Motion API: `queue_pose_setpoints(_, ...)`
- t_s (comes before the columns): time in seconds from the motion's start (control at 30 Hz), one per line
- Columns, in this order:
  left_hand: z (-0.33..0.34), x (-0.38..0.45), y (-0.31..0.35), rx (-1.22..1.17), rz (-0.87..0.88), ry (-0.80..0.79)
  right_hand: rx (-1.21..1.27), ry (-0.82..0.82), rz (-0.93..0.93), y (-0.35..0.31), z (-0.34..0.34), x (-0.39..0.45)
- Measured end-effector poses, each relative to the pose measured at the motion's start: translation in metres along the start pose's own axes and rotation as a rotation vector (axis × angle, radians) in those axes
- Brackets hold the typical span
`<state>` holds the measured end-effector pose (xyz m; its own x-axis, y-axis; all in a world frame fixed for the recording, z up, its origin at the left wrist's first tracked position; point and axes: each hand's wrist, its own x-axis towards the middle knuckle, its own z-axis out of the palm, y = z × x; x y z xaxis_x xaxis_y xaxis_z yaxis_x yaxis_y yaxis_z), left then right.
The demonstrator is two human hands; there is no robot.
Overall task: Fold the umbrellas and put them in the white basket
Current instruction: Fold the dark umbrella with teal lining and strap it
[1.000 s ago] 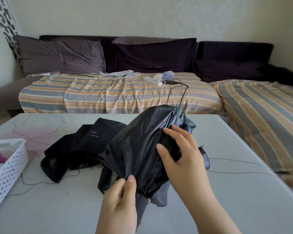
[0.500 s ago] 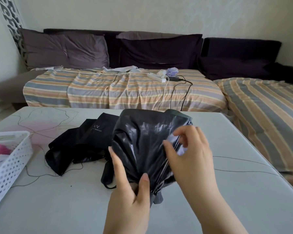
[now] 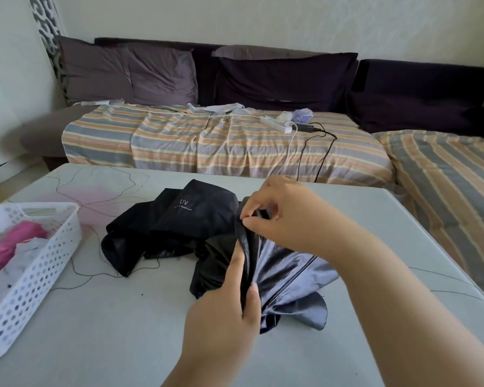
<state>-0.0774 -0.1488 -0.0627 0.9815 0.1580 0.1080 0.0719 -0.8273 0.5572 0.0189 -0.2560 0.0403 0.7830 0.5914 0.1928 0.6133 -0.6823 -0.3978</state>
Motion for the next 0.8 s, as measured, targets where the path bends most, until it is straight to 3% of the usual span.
queue_pose_setpoints(0.27,-0.003,0.001,-0.017,0.164,0.034,0.040,-0.298,-0.061,0.043,-0.024,0.026,0.020)
queue_pose_setpoints(0.5,-0.024,0.001,-0.023,0.196,0.001,-0.010,-0.010,0.410,-0.225,-0.039,0.052,0.019)
queue_pose_setpoints(0.6,-0.027,-0.001,-0.027,0.151,0.037,0.017,-0.104,0.498,-0.343,-0.044,0.064,0.025)
queue_pose_setpoints(0.7,-0.029,-0.002,-0.031,0.121,0.052,0.024,-0.172,0.409,-0.345,-0.044,0.066,0.028)
queue_pose_setpoints(0.8,-0.032,-0.003,-0.035,0.142,0.056,0.053,-0.038,0.129,-0.273,-0.046,0.048,0.029)
